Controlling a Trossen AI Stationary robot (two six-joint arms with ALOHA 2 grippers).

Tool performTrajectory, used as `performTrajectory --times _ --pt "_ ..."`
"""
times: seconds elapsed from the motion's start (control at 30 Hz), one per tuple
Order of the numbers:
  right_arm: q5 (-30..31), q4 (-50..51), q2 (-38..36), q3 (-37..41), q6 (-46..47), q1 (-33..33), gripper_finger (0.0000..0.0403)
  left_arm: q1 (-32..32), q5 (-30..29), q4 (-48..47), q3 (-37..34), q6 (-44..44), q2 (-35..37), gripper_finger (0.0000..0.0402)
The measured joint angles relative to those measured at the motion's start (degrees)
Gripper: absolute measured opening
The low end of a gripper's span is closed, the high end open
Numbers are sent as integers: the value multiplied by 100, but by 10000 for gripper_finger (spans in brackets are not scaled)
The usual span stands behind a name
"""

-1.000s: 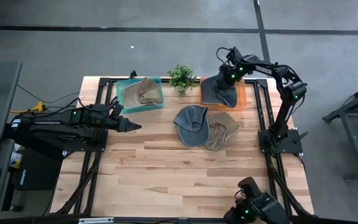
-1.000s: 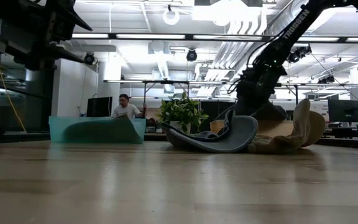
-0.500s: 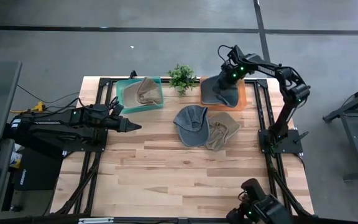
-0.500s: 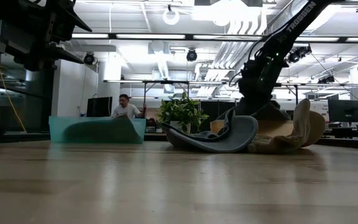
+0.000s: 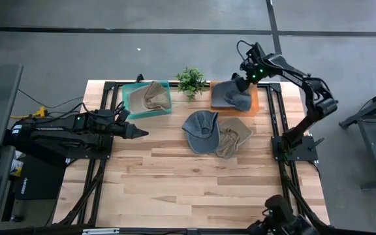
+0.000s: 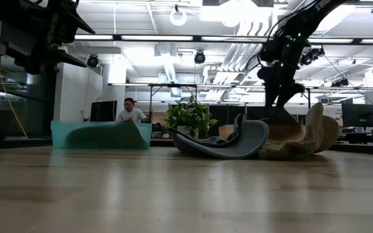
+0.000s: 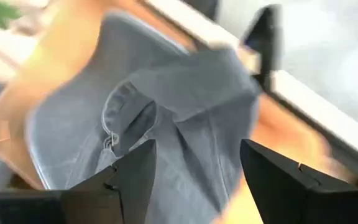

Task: Pick & Place hat
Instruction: Put the blue cap into the orange bin

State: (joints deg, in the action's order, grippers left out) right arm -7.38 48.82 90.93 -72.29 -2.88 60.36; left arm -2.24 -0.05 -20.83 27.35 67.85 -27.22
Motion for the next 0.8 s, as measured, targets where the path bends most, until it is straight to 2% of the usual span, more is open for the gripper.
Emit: performTrajectory --times 0.13,0.33,0.53,0.8 --pt "85 41 -366 0 50 2 216 0 2 -48 0 0 -1 260" --pt "-495 179 -890 0 381 -185 191 0 2 -41 0 -12 0 260" --pt "-559 366 -1195 0 506 -775 170 0 4 -40 0 -157 0 260" --pt "-501 586 -1263 0 1555 -1749 162 0 -9 -39 0 -225 0 260"
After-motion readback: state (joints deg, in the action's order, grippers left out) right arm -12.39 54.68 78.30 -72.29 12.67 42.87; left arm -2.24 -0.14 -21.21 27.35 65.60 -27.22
